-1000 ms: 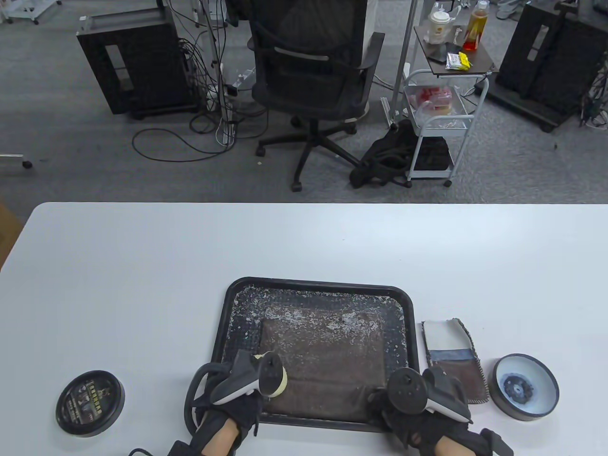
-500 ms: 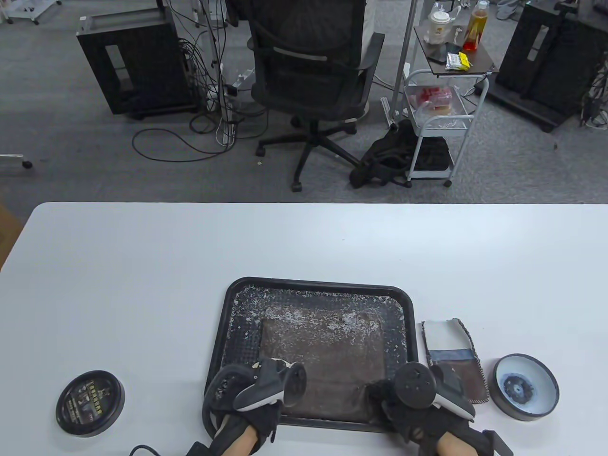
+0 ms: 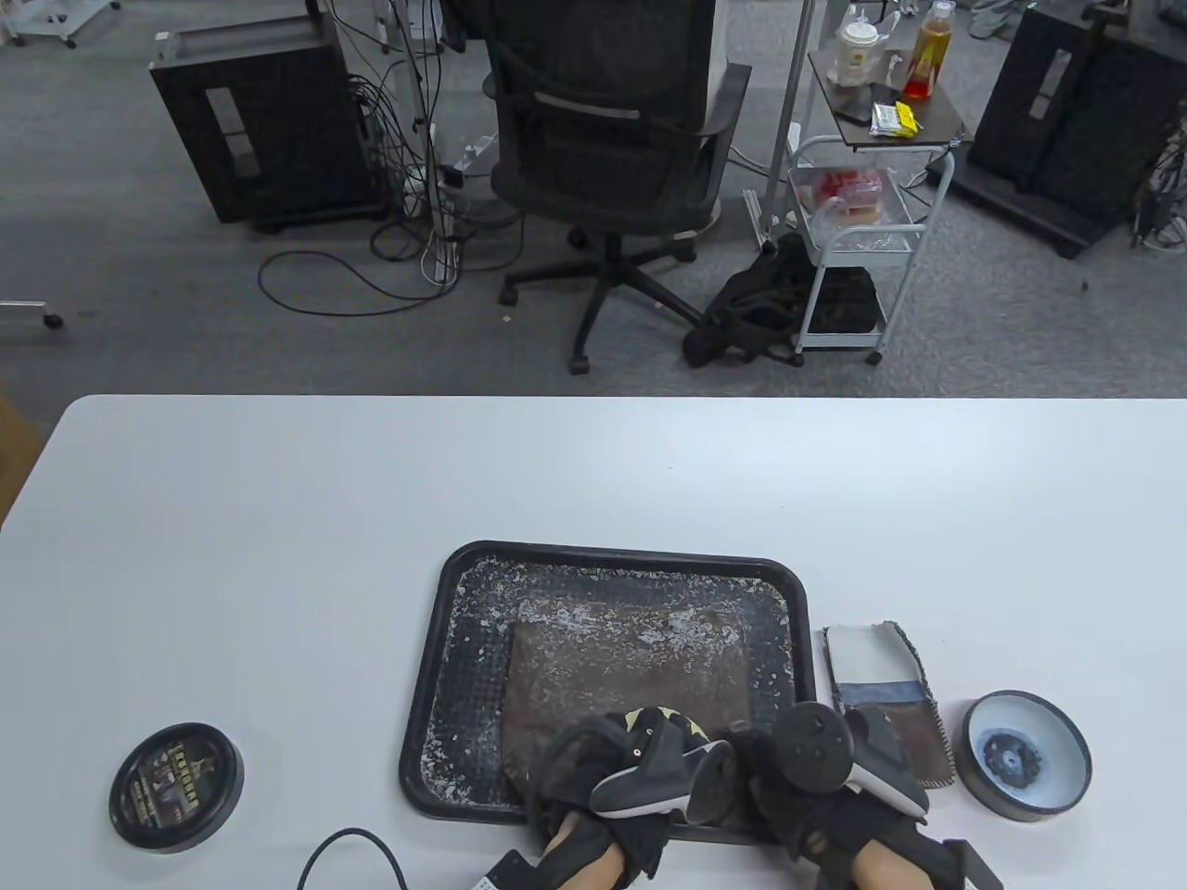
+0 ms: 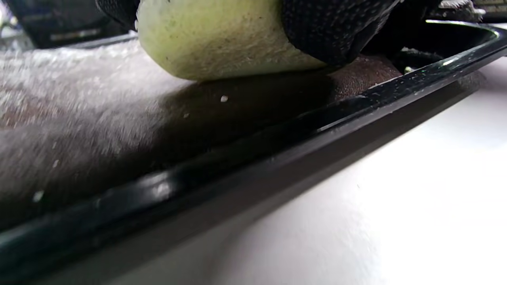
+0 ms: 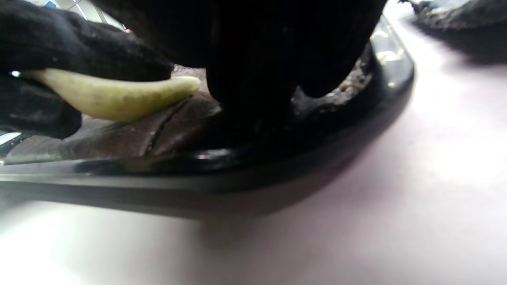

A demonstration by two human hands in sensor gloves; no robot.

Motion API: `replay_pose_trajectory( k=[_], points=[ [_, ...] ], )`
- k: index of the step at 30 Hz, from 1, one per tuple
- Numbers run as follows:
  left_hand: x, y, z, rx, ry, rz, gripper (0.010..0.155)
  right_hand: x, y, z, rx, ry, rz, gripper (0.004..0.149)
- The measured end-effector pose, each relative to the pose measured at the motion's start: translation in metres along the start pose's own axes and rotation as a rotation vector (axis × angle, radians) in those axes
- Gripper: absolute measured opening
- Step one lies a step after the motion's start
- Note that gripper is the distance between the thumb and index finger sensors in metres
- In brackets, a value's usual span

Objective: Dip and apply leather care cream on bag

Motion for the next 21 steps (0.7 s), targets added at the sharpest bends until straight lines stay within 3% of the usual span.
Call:
replay_pose_trajectory(
  k=[4,13,21],
  points=[
    [0.001,-0.010,0.002,-0.197,-0.053,-0.048,0.062,0.000,0.000,0.000,-0.001,-0.002,0.005,0.062],
    [-0.010,-0.026,0.002,0.030,-0.093,-0.141,0.060,0.000,0.000,0.000,-0.007,-0.003,0.014,0.063],
    [-0.025,-0.033,-0.002,0.081,-0.083,-0.161,0.060,0.000,-0.008,0.000,-0.079,0.005,0.026,0.062]
  ],
)
Point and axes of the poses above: the tracker on the back of each hand, its own y axis roughly to the little-finger side, its own x axis roughly from the wrist to the fingertips, z = x × y, the point moved 4 cm from there along x, roughly from the wrist to the fingertips, and after that the axes turned 3 degrees about -y, right-handed, at the moved point
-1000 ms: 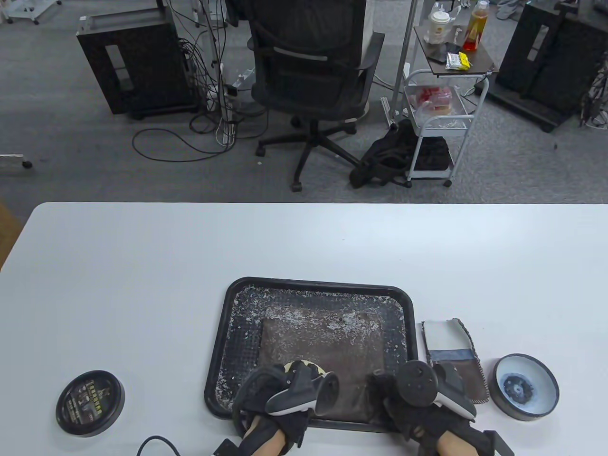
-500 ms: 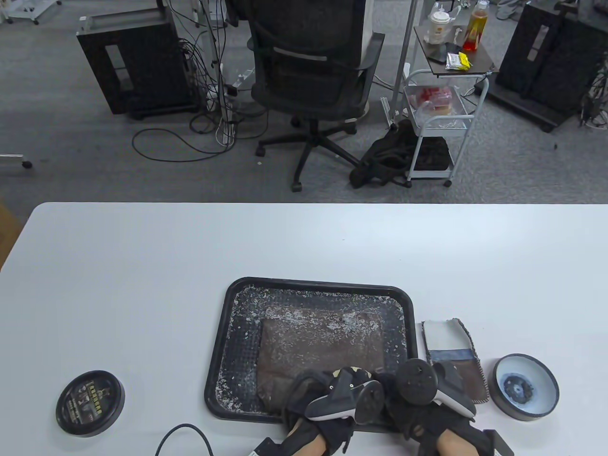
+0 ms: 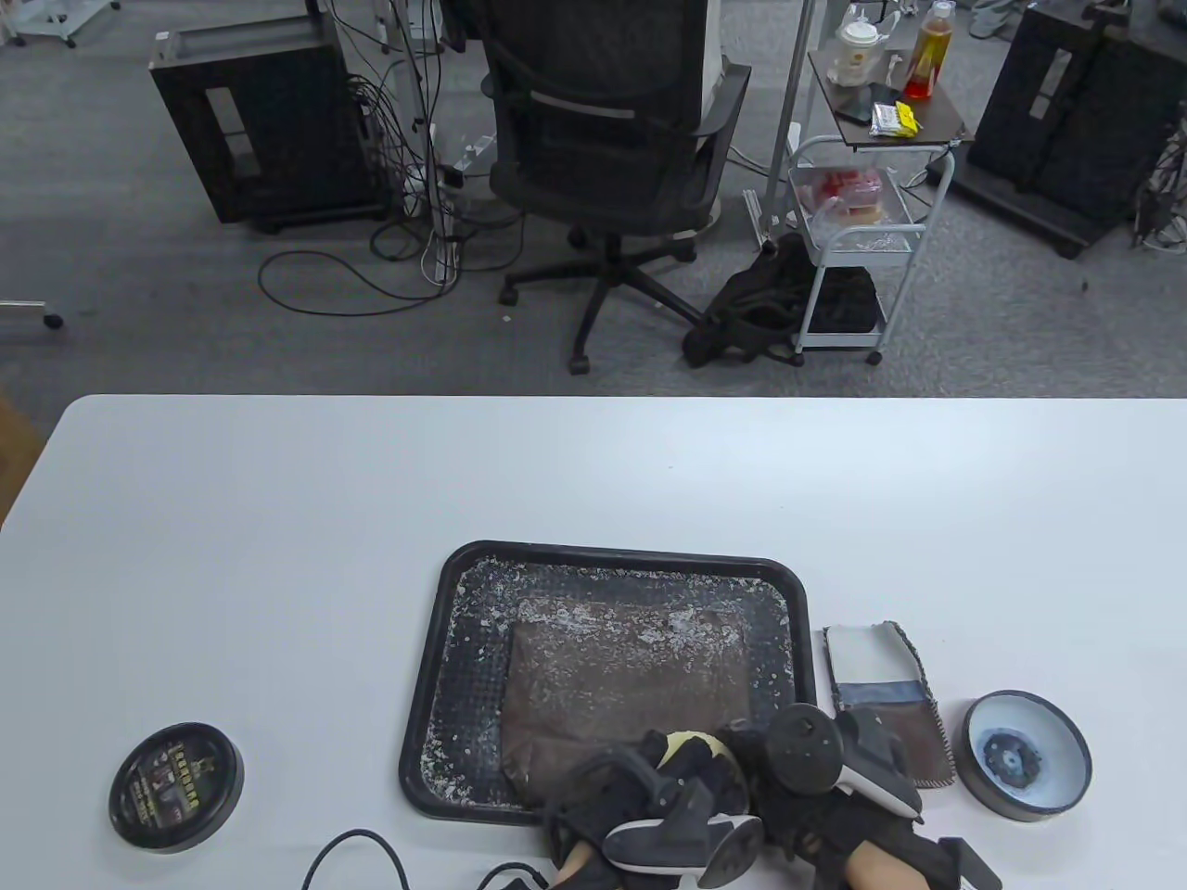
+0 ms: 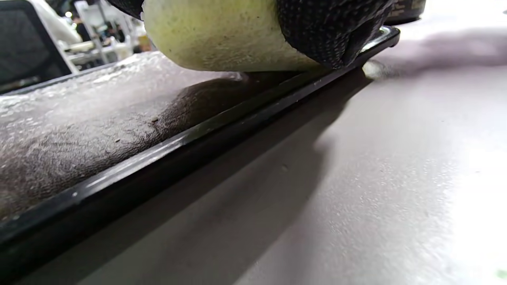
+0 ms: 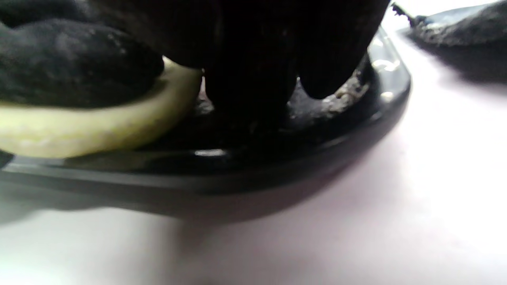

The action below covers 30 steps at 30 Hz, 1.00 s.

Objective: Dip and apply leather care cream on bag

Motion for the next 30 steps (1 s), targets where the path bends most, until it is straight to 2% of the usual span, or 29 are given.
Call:
replay_pose_trajectory(
  k=[6,10,12,19,30],
  points=[
    [-0.008,0.012,-0.004,-0.041,0.024,0.026,0.060,0.000,-0.001,0.000,-0.006,-0.001,0.001,0.061],
    [-0.020,0.030,-0.011,-0.063,0.057,0.062,0.060,0.000,0.000,0.000,-0.001,-0.003,0.001,0.061],
    [-0.030,0.046,-0.017,-0.098,0.108,0.103,0.060,0.000,0.000,0.000,-0.004,-0.002,0.000,0.061],
    [-0.066,0.100,-0.032,-0.147,0.181,0.218,0.059,0.000,-0.002,0.000,-0.020,-0.001,0.007,0.060],
    [-0.117,0.155,-0.055,-0.309,0.173,0.358,0.058,0.001,-0.003,0.000,-0.030,0.007,0.014,0.059]
  ],
)
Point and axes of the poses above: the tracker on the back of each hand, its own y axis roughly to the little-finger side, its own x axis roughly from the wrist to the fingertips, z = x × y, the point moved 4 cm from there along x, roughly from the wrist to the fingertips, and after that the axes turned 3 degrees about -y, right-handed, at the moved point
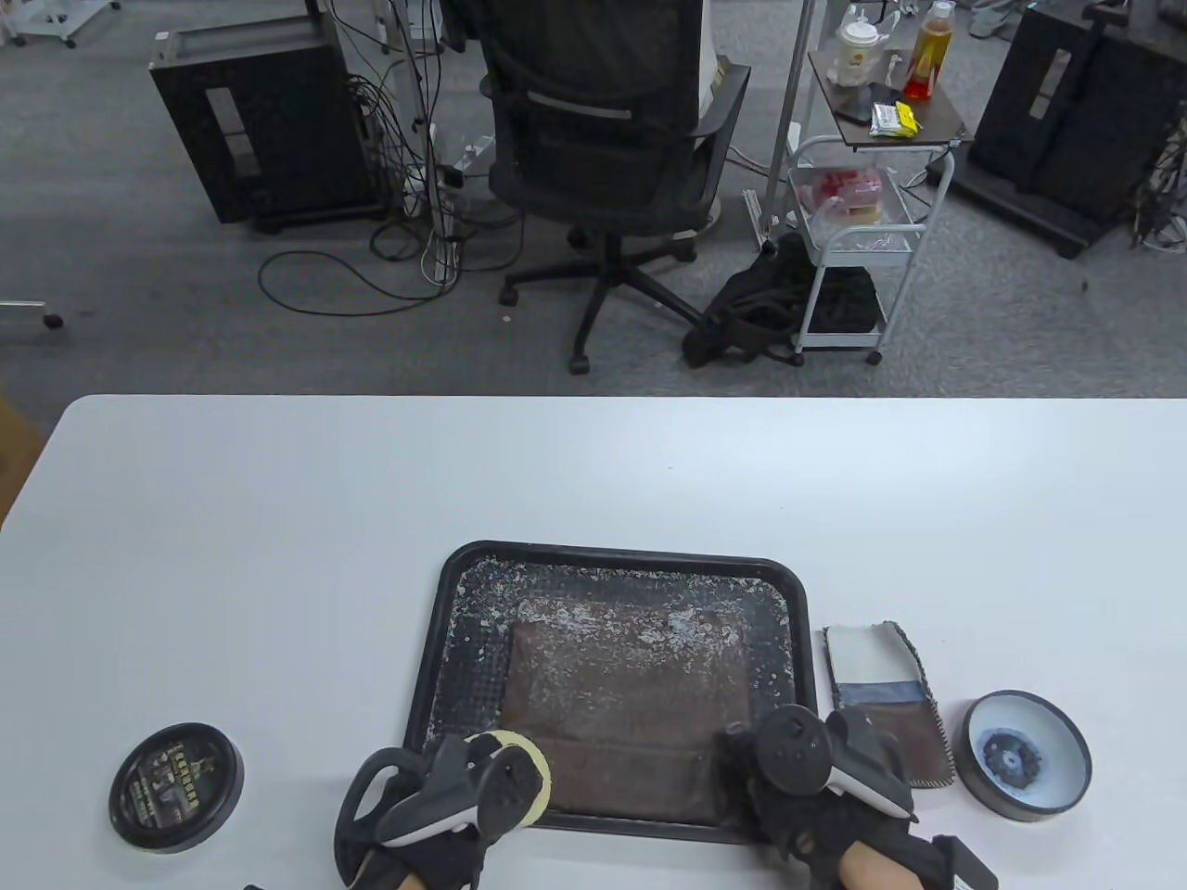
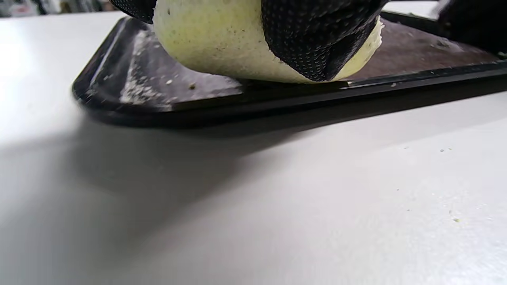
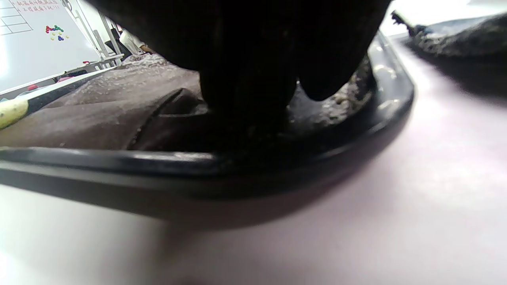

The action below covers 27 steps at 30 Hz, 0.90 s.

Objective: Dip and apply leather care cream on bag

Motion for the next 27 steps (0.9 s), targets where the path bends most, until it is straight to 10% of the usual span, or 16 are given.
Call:
replay_pose_trajectory(
  k=[27],
  points=[
    [-0.006,0.015,-0.006,0.002,-0.053,0.058,0.057,-0.001,0.000,-0.002,-0.007,0.071,0.019,0.055]
  ],
)
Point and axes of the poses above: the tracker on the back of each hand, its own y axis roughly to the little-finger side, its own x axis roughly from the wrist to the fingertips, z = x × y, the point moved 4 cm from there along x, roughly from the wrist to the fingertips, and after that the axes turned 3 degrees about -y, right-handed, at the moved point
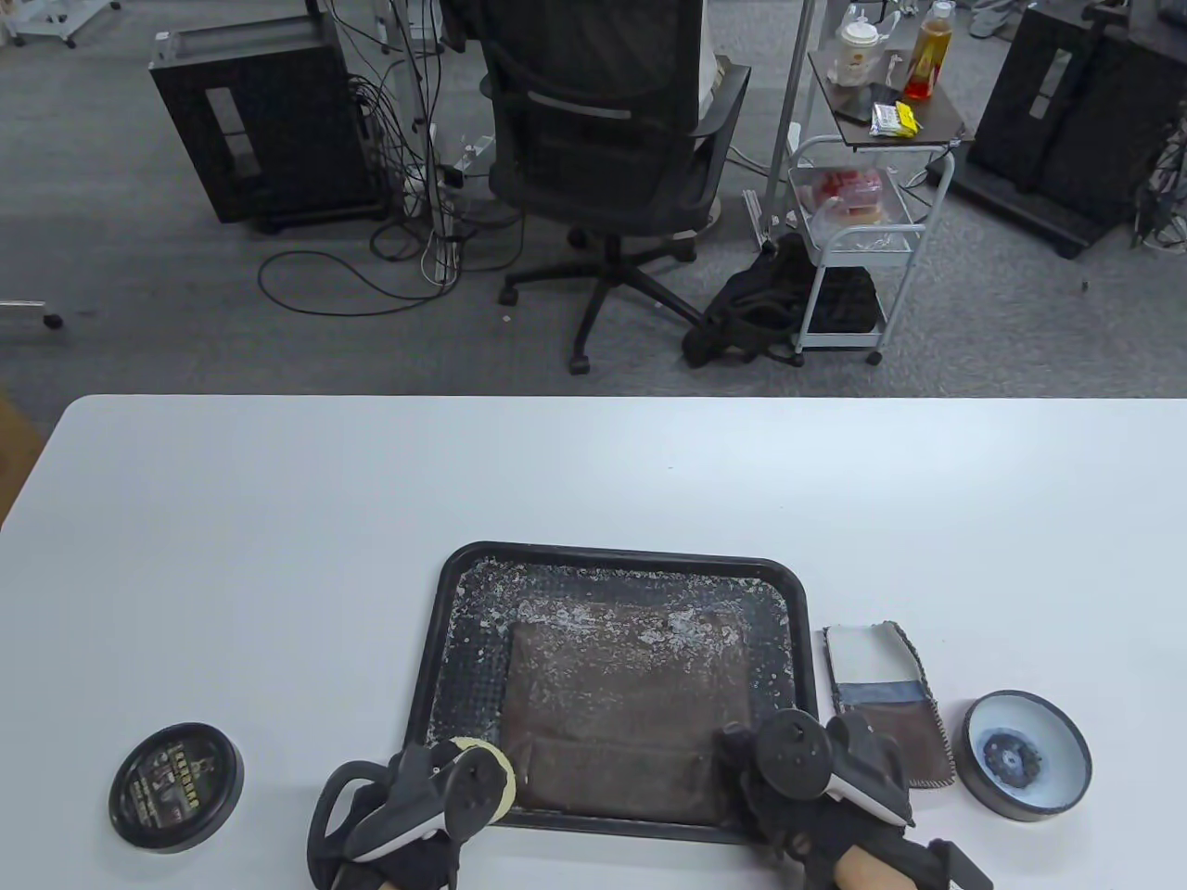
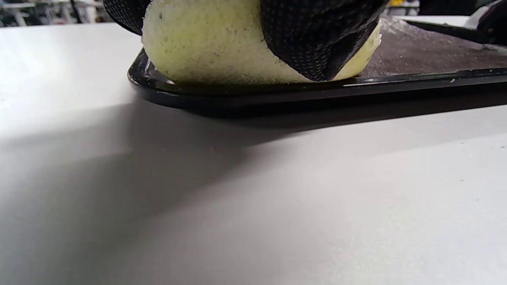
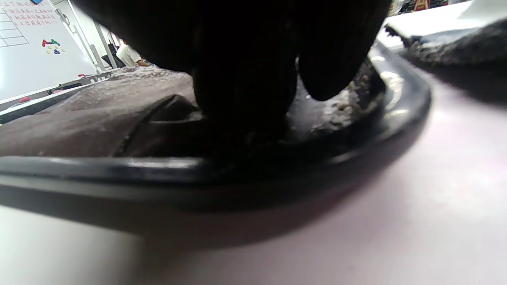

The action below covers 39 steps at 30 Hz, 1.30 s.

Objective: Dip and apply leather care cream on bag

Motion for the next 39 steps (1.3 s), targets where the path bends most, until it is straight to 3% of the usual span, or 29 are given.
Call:
replay_pose_trajectory(
  k=[8,17,24,30,34,39],
  points=[
    [-0.003,-0.004,0.001,-0.029,-0.028,-0.047,0.057,-0.001,0.001,-0.003,-0.043,0.050,0.038,0.057],
    [-0.007,0.018,0.010,-0.254,-0.122,-0.038,0.060,-0.006,-0.002,-0.007,-0.051,0.111,0.008,0.062],
    [-0.021,0.036,0.036,-0.227,-0.392,0.045,0.060,-0.015,-0.003,-0.020,-0.156,0.257,0.084,0.061],
    [-0.023,0.048,0.038,-0.113,-0.450,0.145,0.061,-0.008,-0.005,-0.006,-0.297,0.158,0.192,0.067],
    [-0.021,0.054,0.037,-0.116,-0.445,0.180,0.061,0.003,-0.004,0.005,-0.208,0.055,0.270,0.069],
    [-0.022,0.062,0.036,-0.123,-0.440,0.216,0.061,0.017,-0.009,0.005,-0.234,-0.036,0.329,0.067]
  ],
)
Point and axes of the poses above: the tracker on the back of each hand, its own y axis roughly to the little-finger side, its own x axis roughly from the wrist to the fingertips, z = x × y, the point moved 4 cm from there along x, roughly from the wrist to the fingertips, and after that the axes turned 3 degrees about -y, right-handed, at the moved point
